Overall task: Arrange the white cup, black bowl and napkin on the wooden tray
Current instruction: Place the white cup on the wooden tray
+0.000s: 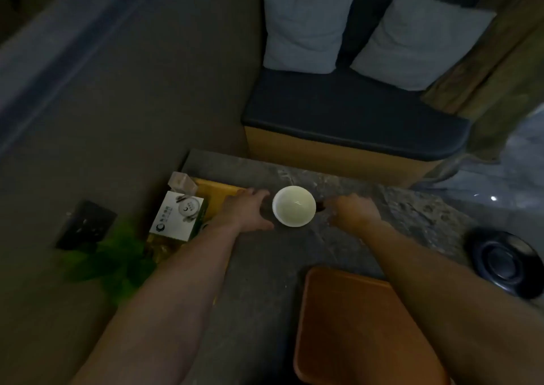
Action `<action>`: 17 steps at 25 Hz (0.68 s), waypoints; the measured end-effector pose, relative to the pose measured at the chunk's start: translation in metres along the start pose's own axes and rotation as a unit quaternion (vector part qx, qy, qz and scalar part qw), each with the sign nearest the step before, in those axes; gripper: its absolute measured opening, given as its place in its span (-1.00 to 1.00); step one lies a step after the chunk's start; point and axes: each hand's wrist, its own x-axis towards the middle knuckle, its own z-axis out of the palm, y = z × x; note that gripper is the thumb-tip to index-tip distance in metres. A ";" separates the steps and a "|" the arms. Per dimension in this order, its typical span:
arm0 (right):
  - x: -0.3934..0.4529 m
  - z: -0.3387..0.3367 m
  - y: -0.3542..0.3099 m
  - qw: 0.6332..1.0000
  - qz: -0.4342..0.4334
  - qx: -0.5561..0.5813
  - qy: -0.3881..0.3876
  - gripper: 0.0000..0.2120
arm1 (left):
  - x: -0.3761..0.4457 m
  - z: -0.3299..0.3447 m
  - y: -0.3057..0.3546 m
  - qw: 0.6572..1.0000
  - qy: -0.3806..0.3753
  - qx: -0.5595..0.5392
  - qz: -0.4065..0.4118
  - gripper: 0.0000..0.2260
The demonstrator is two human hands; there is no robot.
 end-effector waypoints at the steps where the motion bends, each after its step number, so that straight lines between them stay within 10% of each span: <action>1: 0.004 -0.001 -0.002 1.000 -0.001 0.011 0.001 -0.69 | 0.003 0.003 0.001 1.000 -0.001 -0.008 -0.001 -0.10; 17: 0.031 0.021 0.003 0.986 -0.021 0.154 0.064 -0.87 | 0.017 0.039 0.022 0.986 0.067 -0.151 0.019 -0.07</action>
